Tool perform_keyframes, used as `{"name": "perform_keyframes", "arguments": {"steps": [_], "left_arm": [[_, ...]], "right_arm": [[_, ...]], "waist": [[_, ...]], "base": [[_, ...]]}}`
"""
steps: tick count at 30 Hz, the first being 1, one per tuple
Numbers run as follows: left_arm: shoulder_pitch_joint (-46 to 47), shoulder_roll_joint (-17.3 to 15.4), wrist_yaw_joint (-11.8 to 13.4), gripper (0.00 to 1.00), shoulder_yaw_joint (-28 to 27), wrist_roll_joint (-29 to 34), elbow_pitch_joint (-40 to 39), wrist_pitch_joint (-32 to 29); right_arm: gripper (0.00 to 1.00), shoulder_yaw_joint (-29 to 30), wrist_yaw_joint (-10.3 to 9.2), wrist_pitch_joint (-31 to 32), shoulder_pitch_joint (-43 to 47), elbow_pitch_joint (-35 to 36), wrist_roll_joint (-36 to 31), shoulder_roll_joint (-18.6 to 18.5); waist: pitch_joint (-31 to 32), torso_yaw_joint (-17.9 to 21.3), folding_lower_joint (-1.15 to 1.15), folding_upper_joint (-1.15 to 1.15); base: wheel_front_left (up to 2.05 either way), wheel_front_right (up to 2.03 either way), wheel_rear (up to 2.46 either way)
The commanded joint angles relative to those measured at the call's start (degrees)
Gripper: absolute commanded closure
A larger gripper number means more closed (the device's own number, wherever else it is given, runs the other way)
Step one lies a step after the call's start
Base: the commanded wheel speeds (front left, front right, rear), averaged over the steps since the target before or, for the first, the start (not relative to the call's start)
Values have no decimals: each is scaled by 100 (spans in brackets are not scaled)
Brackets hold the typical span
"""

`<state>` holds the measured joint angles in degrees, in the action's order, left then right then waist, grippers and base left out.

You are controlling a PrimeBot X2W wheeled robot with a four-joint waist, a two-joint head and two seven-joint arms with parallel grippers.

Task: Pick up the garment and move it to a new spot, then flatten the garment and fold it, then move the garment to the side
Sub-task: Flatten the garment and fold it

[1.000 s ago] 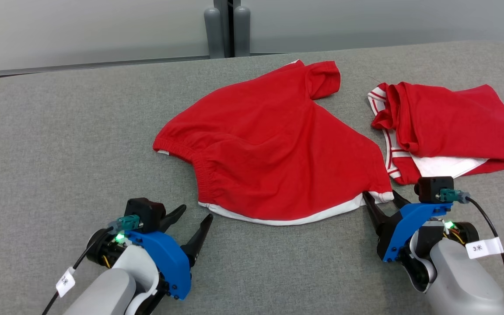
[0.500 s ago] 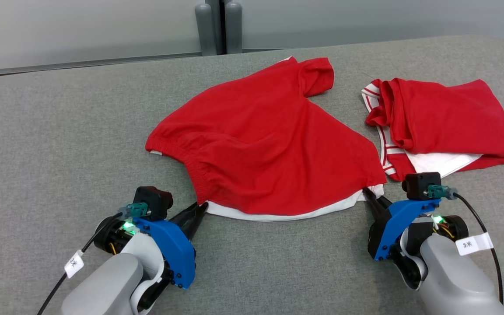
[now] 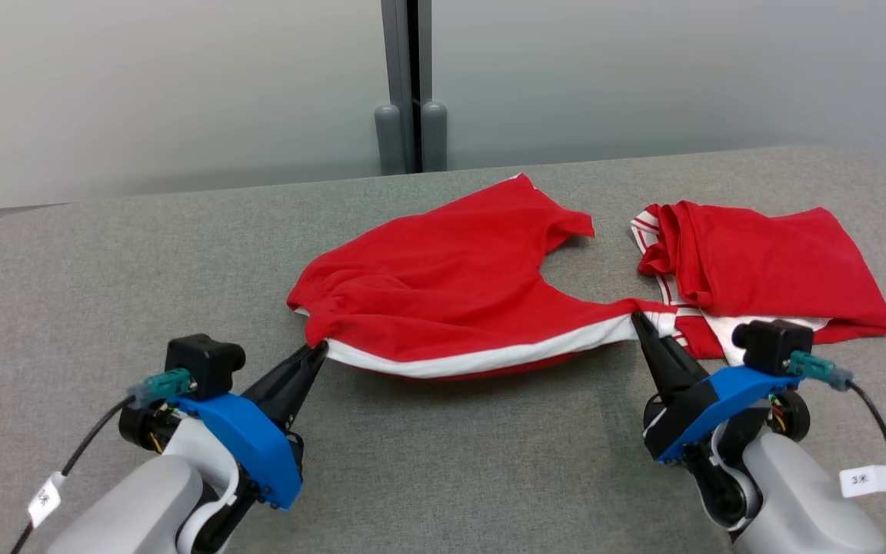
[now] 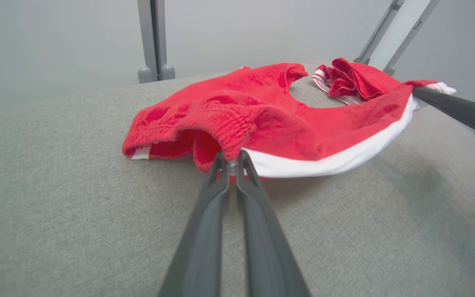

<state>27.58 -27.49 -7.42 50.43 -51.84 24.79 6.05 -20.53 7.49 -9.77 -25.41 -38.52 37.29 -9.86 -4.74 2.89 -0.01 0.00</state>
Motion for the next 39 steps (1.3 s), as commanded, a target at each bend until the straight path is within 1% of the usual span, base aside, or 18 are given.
{"name": "perform_keyframes", "arguments": {"steps": [1, 4, 7, 9, 11, 13, 14, 17, 20, 22, 23, 28, 31, 33, 37, 39], "left_arm": [[37, -81, 19, 100, -87, -82, -160, -53], [338, -287, 15, 100, -199, -203, -364, -321], [894, -346, 2, 100, -308, -442, -349, -738], [1436, -365, -4, 100, -335, -556, -214, -1089], [2058, -367, -6, 100, -311, -629, -56, -1476], [2731, -355, -7, 100, -321, -755, 156, -1811], [3047, -306, -8, 100, -347, -805, 253, -1918], [4028, -170, -8, 100, -473, -977, 686, -2188], [4942, -70, -8, 100, -616, -1043, 1200, -2297], [5462, -22, -9, 100, -675, -1004, 1468, -2287], [5462, -22, -9, 100, -675, -1004, 1468, -2287], [6523, 184, -9, 100, -865, -1067, 1930, -2071], [6885, 231, -9, 100, -811, -1093, 2050, -1948], [6956, 233, -9, 100, -760, -1188, 2049, -1891], [6411, 153, -10, 100, -584, -1605, 1994, -1991], [6042, 55, -10, 100, -413, -1799, 1850, -2091]], "right_arm": [[100, -15, 1, 100, 48, 225, 213, -106], [100, -89, 1, 406, -159, 572, 570, -285], [100, -157, 1, 782, -655, 710, 981, -385], [100, -177, 1, 1033, -1109, 685, 1214, -429], [100, -148, 1, 1282, -1702, 614, 1507, -373], [100, -180, 1, 1432, -2388, 430, 1480, -437], [100, -170, 1, 1441, -2717, 329, 1523, -408], [100, -326, 1, 1320, -3787, -31, 1198, -464], [100, -419, 1, 1159, -4766, -384, 1020, -376], [100, -391, 1, 985, -5337, -606, 1010, -294], [100, -391, 1, 985, -5337, -606, 1010, -294], [100, -262, 1, 435, -6498, -957, 1170, -139], [100, -366, 1, 89, -6928, -906, 1258, -76], [100, -478, 1, -35, -7000, -863, 1379, -97], [100, -1011, 1, 90, -6498, -701, 1604, -101], [100, -1277, 1, 113, -6105, -587, 1734, -198]], "waist": [[0, -11, 1, 0], [-129, -41, 1, 0], [-428, -74, 1, 0], [-721, -94, 1, 0], [-1100, -101, 1, 0], [-1466, -117, 1, 0], [-1634, -130, 1, 0], [-2129, -158, 1, 0], [-2496, -129, 1, 0], [-2639, -90, 1, 0], [-2639, -90, 1, 0], [-2796, -22, 1, 0], [-2755, 17, 1, 0], [-2692, 27, 1, 0], [-2455, 35, 1, 0], [-2302, 42, 1, 0]], "base": [[0, 0, 0], [0, 0, 0], [0, 0, 0], [0, 0, 0], [0, 0, 0], [0, 0, 0], [0, 0, 0], [0, 0, 0], [0, 0, 0], [0, 0, 0], [0, 0, 0], [0, 0, 0], [0, 0, 0], [0, 0, 0], [0, 0, 0], [0, 0, 0]]}}
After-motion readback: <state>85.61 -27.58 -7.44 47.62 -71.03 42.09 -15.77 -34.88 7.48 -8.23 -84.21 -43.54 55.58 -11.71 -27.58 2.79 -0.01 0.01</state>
